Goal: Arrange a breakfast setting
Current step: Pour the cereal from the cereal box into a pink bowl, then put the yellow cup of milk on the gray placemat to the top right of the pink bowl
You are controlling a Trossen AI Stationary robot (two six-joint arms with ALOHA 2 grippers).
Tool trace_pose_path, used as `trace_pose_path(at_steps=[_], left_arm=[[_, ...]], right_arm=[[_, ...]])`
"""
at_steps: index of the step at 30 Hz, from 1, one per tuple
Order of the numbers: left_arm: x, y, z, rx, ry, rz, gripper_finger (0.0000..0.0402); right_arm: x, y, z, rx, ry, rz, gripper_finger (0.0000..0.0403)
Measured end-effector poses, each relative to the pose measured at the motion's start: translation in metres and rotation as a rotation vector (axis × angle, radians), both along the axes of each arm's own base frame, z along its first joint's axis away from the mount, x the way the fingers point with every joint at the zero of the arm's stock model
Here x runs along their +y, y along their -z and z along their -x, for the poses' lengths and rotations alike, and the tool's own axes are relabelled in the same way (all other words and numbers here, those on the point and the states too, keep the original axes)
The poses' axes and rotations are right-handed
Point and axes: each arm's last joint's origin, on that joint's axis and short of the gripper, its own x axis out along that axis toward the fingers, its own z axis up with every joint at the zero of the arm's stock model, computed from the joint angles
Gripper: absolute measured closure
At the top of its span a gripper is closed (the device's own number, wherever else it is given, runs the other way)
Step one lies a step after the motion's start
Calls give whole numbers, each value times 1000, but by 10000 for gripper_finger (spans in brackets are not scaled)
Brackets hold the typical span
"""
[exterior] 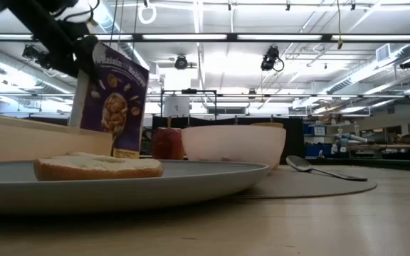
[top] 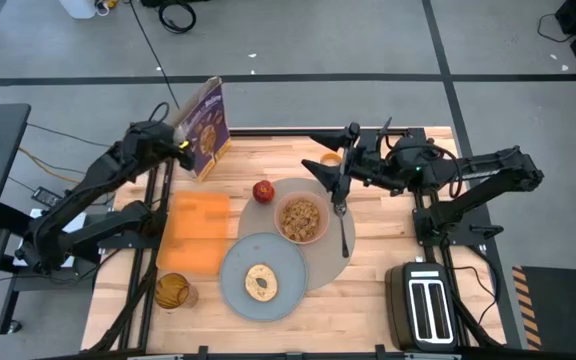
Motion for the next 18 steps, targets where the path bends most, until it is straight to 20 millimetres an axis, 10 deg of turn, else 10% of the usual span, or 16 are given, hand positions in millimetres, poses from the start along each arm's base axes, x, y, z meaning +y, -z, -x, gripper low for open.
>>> trace_pose_path(at_steps=[18], left_arm=[[-15, -79, 10, -146, 94, -153, 150]], right_arm=[[4, 5, 0, 58, -77, 22, 42]])
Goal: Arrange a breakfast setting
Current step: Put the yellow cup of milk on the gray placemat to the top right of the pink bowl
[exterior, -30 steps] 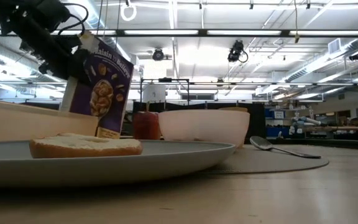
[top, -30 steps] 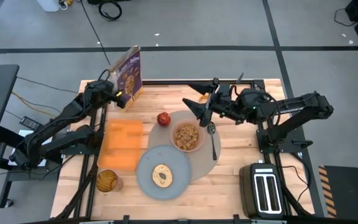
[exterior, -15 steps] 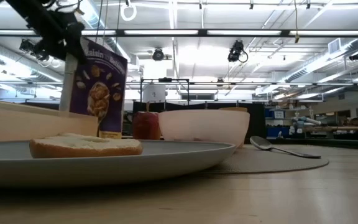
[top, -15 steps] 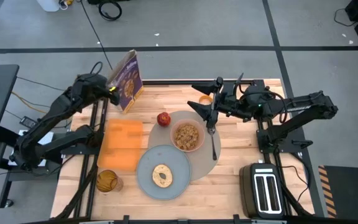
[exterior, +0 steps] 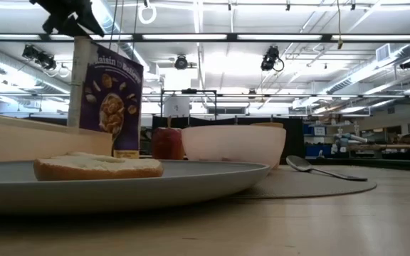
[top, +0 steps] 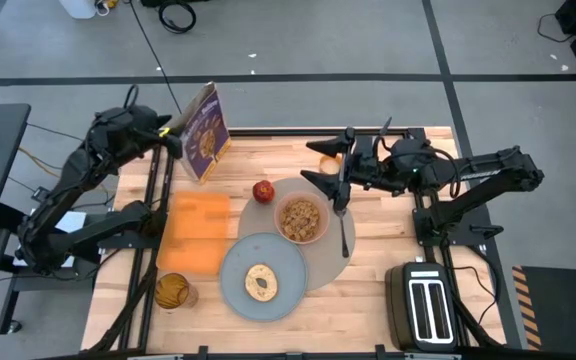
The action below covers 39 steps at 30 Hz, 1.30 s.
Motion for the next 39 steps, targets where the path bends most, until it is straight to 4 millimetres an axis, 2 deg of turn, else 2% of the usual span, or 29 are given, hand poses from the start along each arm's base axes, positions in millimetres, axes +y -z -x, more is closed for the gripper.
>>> trace_pose_path(at_steps=[5, 10, 16, 19, 23, 25, 28, 31, 39], left_arm=[[-3, -13, 1, -51, 32, -35, 150], [-9, -37, 1, -195, 151, -81, 150], [-24, -60, -1, -348, 345, -97, 150], [-30, -67, -3, -413, 412, -88, 150], [-38, -70, -9, -467, 504, -70, 150], [-41, -71, -13, -471, 549, -59, 150], [-45, -70, -20, -473, 618, -39, 150], [-50, -71, -29, -484, 690, -27, 150], [-62, -67, -78, -470, 880, 37, 150]], right_arm=[[1, 3, 1, 36, -17, 7, 42], [-1, 11, 6, 153, 22, 21, 42], [-15, 38, 25, 509, 199, 67, 44], [-31, 57, 37, 718, 346, 30, 51], [-56, 84, 50, 890, 513, -54, 57], [-64, 97, 50, 953, 476, -41, 57], [-69, 116, 49, 1050, 323, 52, 57], [-75, 132, 45, 1085, 222, 99, 57], [-101, 163, 20, 1122, 198, 92, 60]])
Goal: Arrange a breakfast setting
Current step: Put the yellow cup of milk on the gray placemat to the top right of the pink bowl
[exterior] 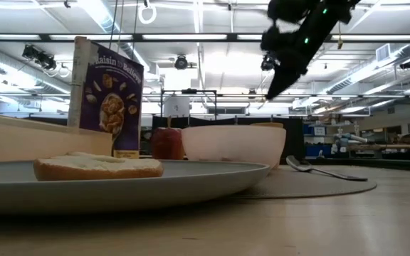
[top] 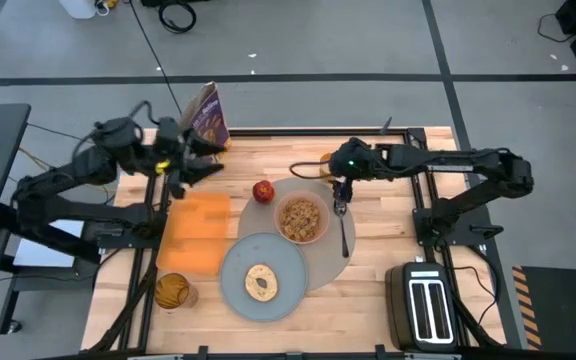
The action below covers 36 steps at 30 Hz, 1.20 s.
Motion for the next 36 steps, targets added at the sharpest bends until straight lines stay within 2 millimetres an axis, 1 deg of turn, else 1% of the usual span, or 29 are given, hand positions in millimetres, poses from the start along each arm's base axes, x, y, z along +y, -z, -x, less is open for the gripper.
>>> trace_pose_path(at_steps=[3, 8, 11, 14, 19, 25, 30, 36], left_arm=[[-3, 4, -15, 18, 32, -13, 150], [-3, 9, -25, 50, 28, -11, 150], [-3, 10, -27, 54, 28, -10, 150], [-3, 10, -26, 55, 28, -11, 150], [-3, 10, -26, 59, 20, -30, 150], [-3, 10, -26, 60, 14, -32, 150], [-3, 10, -26, 60, 14, -23, 150], [-2, 10, -26, 60, -5, -21, 150]], right_arm=[[-11, 15, -5, 44, 73, -40, 80], [-22, 31, -11, 97, 69, -69, 146], [-25, 38, -14, 130, 47, -69, 189], [-26, 43, -17, 141, 14, -84, 222], [-31, 49, -23, 124, -17, -79, 259], [-38, 62, -26, 138, -26, -148, 298], [-38, 63, -28, 132, -38, -165, 337], [-37, 56, -26, 107, -42, -158, 383]])
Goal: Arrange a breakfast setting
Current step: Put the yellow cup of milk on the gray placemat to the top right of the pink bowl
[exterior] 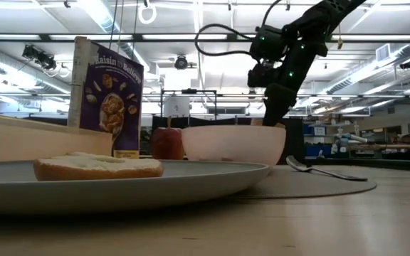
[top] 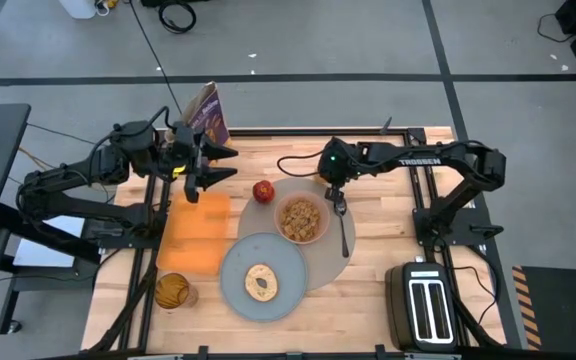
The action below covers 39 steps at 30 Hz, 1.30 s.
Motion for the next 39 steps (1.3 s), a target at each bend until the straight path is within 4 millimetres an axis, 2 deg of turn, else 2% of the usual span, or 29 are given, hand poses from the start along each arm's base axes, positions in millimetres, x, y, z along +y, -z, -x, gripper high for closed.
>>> trace_pose_path(at_steps=[8, 15, 22, 27, 31, 39], left_arm=[[0, 0, 0, 0, -11, -18, 150], [0, 0, 0, 0, -11, -15, 150], [1, 0, 0, -1, -19, -16, 150], [1, 0, 0, -3, -19, -17, 150], [1, -1, 0, -7, -19, -17, 150], [0, -2, 0, -19, -19, -18, 150]], right_arm=[[1, -14, -6, -37, -68, 23, 389], [21, -29, -13, 44, -276, 82, 389], [19, -46, -14, 85, -289, 70, 389], [17, -42, -13, 115, -363, 57, 389], [18, -31, -15, 177, -422, 39, 389], [15, -21, -22, 228, -442, 15, 389]])
